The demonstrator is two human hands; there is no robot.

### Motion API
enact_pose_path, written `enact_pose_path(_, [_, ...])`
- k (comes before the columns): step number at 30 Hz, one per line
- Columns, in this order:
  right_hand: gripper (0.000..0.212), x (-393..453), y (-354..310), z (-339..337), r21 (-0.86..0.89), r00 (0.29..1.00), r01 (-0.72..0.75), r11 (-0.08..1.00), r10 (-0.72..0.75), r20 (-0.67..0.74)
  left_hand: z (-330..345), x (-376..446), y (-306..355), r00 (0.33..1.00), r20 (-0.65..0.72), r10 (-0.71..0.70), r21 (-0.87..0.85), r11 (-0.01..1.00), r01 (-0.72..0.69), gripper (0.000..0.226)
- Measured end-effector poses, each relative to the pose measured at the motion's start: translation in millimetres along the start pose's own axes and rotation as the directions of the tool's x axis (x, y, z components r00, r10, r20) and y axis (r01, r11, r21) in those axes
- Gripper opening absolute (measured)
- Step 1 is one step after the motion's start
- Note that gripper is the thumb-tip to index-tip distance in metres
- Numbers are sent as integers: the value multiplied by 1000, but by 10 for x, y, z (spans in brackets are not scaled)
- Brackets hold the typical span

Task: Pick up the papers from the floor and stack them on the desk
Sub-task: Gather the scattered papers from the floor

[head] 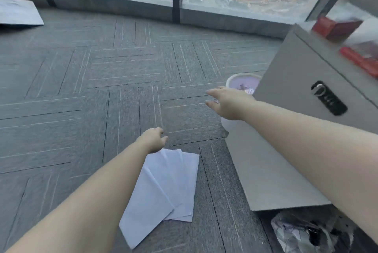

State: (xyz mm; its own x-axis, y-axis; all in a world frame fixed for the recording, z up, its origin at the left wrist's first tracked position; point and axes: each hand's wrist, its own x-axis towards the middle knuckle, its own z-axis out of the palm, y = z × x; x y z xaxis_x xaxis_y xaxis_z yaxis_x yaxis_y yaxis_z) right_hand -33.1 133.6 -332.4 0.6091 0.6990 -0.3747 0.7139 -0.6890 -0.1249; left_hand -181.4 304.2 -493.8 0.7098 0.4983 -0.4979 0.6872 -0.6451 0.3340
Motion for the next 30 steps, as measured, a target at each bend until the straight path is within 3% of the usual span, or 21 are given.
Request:
enact_pose_path(4, [53, 558, -176, 1013, 116, 987, -2, 993, -16, 159, 508, 150, -554, 988, 54, -146, -118, 981, 151, 52])
enact_pose_path(12, [67, 943, -275, 2865, 415, 912, -247, 876, 65, 406, 1739, 187, -1450, 899, 111, -424, -430, 795, 428, 64])
enact_pose_path(19, [80, 1081, -87, 3542, 489, 841, -458, 742, 184, 509, 2362, 195, -1938, 761, 177, -624, -434, 645, 629, 80])
enact_pose_path(23, [82, 1059, -135, 3879, 516, 782, -561, 647, 212, 586, 2559, 204, -2118, 621, 176, -763, -459, 495, 738, 94])
enact_pose_path(28, [98, 1033, -222, 4211, 519, 727, -654, 550, 268, 632, 2743, 216, -2236, 553, 234, -800, -652, 293, 699, 115])
enact_pose_path(30, [106, 1039, -216, 4286, 544, 695, -706, 453, 294, 656, 2784, 233, -2249, 513, 249, -821, -695, 217, 686, 122])
